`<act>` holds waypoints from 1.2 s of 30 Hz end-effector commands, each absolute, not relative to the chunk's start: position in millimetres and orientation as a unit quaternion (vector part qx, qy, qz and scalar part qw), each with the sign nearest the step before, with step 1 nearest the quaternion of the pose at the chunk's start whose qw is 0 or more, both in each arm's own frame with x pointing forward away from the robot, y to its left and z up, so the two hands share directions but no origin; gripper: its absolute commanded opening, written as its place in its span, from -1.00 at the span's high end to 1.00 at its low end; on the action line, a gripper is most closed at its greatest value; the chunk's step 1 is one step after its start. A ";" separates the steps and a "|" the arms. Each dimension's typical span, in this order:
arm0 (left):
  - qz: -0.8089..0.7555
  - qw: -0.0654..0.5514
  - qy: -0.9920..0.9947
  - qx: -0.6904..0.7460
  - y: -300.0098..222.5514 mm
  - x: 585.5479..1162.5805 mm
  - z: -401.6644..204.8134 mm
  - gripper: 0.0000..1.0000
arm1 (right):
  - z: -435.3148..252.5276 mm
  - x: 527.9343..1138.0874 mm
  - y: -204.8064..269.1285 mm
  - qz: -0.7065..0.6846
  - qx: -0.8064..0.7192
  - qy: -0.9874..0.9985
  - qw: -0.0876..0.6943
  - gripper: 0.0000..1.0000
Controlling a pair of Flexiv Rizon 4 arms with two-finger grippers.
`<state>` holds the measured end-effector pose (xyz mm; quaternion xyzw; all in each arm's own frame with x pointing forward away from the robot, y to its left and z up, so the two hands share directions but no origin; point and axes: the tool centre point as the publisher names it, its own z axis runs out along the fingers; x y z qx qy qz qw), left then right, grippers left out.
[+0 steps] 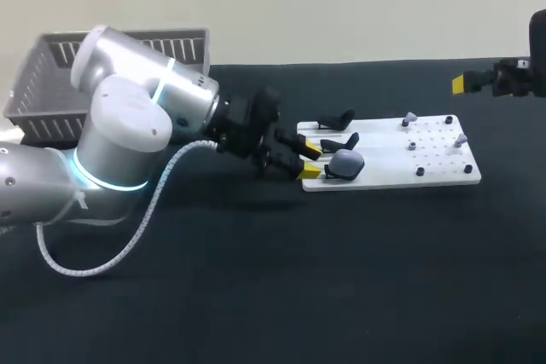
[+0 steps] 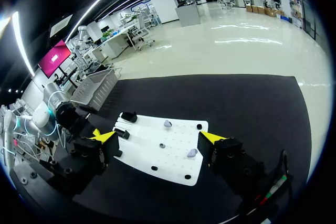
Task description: Pick up each earbud case from the left stands, insert the matching earbuds, close the lid, and place the case in the box.
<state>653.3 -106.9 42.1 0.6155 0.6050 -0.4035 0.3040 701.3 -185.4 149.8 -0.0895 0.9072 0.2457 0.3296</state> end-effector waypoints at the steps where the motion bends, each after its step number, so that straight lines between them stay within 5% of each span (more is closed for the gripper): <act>1: -0.406 0.297 0.603 0.619 -113.4 659.5 39.5 -0.10 | 149.7 701.0 -185.8 0.246 -0.090 0.907 0.330 -1.00; 4: -0.407 0.295 0.602 0.621 -116.9 660.4 38.0 -0.34 | 149.7 701.0 -185.8 0.246 -0.090 0.907 0.330 -1.00; 11: -0.410 0.294 0.599 0.622 -123.3 662.8 35.0 -0.48 | 149.7 701.0 -185.8 0.246 -0.090 0.907 0.330 -1.00; 36: -0.421 0.289 0.591 0.624 -140.5 666.0 25.7 -0.24 | 149.7 701.0 -185.8 0.246 -0.090 0.907 0.330 -1.00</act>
